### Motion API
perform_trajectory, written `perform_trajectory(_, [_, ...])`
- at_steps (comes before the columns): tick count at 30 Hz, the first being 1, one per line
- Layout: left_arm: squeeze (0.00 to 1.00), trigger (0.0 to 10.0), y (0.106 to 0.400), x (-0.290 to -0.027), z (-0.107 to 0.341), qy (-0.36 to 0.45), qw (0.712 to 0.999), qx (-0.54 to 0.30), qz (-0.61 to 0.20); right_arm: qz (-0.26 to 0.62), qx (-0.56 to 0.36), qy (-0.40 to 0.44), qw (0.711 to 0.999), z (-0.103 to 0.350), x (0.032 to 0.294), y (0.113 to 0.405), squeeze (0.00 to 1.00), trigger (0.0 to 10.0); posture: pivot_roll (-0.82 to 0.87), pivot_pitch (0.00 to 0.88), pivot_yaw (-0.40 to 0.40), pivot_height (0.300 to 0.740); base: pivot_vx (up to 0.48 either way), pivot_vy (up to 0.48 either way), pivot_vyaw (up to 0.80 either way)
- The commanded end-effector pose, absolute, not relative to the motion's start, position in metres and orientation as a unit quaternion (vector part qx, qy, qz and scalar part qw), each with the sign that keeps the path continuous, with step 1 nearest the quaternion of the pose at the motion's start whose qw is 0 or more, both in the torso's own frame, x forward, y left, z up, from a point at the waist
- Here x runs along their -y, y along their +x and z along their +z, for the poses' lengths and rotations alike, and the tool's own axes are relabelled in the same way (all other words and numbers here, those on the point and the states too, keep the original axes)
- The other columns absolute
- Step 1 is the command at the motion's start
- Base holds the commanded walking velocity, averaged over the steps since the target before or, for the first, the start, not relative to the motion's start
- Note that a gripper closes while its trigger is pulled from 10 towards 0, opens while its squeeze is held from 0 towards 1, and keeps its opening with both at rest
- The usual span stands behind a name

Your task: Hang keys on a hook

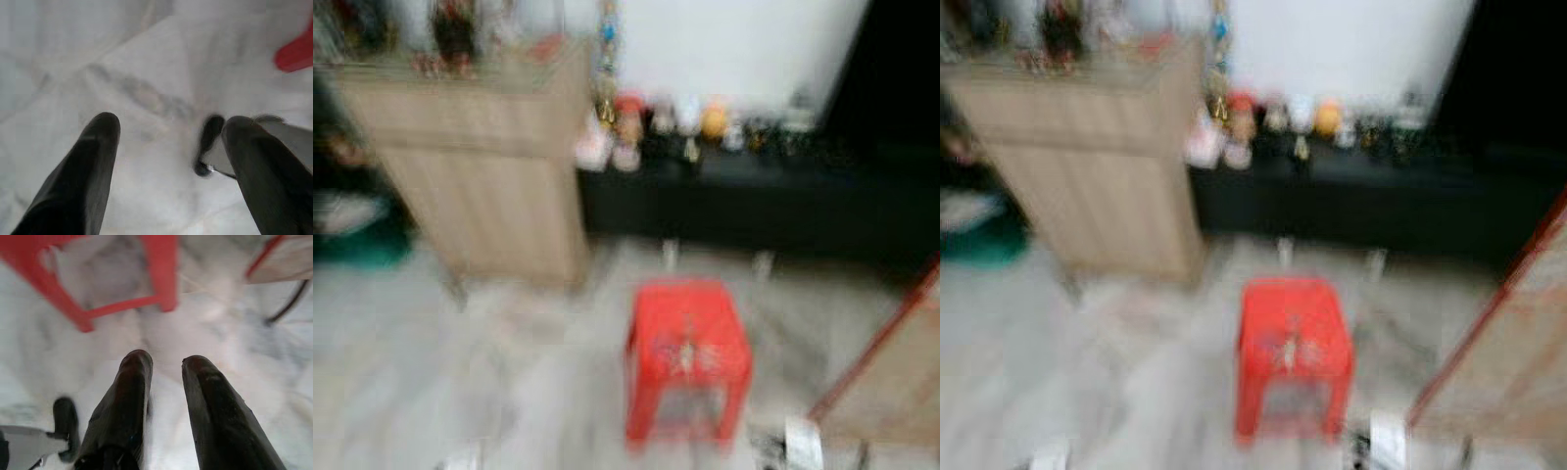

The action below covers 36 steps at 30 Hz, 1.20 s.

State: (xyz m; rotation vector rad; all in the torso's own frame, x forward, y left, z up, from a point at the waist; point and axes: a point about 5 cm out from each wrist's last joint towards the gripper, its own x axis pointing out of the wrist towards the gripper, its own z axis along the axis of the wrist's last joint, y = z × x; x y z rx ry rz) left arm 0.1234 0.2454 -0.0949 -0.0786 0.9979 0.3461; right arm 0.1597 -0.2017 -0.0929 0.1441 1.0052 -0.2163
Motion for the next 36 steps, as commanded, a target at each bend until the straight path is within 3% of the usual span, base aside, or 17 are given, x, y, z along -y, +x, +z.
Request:
perform_trajectory(1, [0.00, 10.0, 0.128, -0.247, -0.093, -0.034, 0.867, -0.471, 0.160, -0.106, -0.475, 0.077, 0.870, -0.093, 0.199, 0.161, 0.00, 10.0, 0.04, 0.000, -0.028, 0.740, 0.000, 0.000, 0.00])
perform_trajectory(26, [0.00, 10.0, 0.124, -0.248, -0.094, -0.038, 0.864, -0.474, 0.166, -0.085, -0.485, 0.054, 0.869, -0.094, 0.207, 0.154, 0.00, 10.0, 0.06, 0.000, -0.040, 0.740, 0.000, 0.000, 0.00])
perform_trajectory(36, [0.00, 10.0, 0.121, -0.250, -0.094, -0.036, 0.863, -0.476, 0.165, -0.086, -0.484, 0.067, 0.868, -0.096, 0.206, 0.150, 0.00, 10.0, 0.06, 0.000, -0.033, 0.740, 0.000, 0.000, 0.70])
